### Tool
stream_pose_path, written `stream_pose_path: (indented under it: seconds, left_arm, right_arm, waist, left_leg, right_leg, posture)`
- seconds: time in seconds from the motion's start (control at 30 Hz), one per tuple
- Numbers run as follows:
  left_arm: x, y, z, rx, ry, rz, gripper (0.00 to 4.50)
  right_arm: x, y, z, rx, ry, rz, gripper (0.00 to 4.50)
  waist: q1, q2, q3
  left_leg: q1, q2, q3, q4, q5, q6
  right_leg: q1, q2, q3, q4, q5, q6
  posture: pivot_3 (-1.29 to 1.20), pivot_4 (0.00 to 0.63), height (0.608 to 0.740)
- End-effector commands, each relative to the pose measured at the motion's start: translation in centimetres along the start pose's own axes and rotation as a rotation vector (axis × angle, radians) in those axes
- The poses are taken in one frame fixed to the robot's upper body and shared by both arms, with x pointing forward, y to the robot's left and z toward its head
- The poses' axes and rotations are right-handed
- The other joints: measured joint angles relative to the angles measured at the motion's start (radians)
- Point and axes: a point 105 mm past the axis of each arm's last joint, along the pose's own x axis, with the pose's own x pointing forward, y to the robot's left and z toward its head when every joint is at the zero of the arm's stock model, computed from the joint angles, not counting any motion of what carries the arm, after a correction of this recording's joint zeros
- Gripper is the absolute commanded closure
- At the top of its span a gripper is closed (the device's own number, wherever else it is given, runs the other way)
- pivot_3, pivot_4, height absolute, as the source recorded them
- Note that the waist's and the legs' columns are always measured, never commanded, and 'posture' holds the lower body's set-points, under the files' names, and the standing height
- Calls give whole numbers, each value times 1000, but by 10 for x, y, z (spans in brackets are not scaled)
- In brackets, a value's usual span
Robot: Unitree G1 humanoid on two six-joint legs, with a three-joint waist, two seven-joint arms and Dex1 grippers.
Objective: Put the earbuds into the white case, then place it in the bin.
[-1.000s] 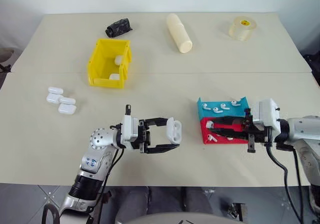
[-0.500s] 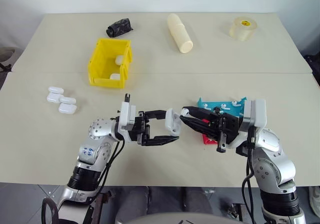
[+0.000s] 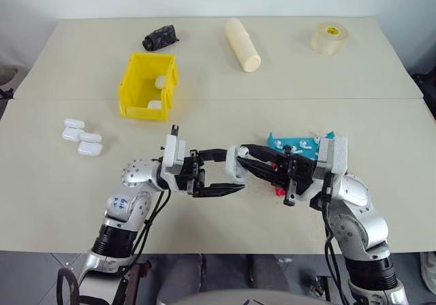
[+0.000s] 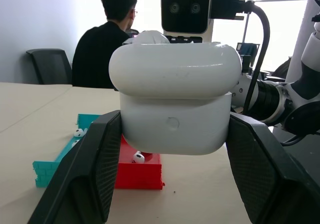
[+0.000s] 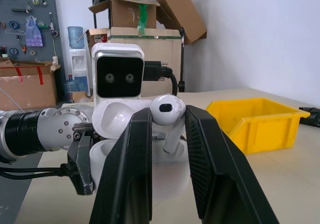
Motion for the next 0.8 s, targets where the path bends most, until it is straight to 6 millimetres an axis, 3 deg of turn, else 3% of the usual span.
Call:
stream_pose_path:
  seconds: [0.03, 0.8]
  left_arm:
    - [6, -5, 14, 57, -32, -47, 1734]
    - [13, 0, 21, 89, -66, -33, 1734]
  right_arm:
    - [2, 0, 0, -6, 0, 6, 3884]
    - [-1, 8, -20, 145, 89, 67, 3884]
  waist:
    - [0, 0, 0]
    - [1, 0, 0]
  left_leg:
    - [0, 0, 0, 0, 0, 0]
    - [0, 0, 0, 0, 0, 0]
  right_leg:
    - [0, 0, 0, 0, 0, 0]
    - [0, 0, 0, 0, 0, 0]
  posture:
    - [0, 150, 740]
    - [0, 150, 740]
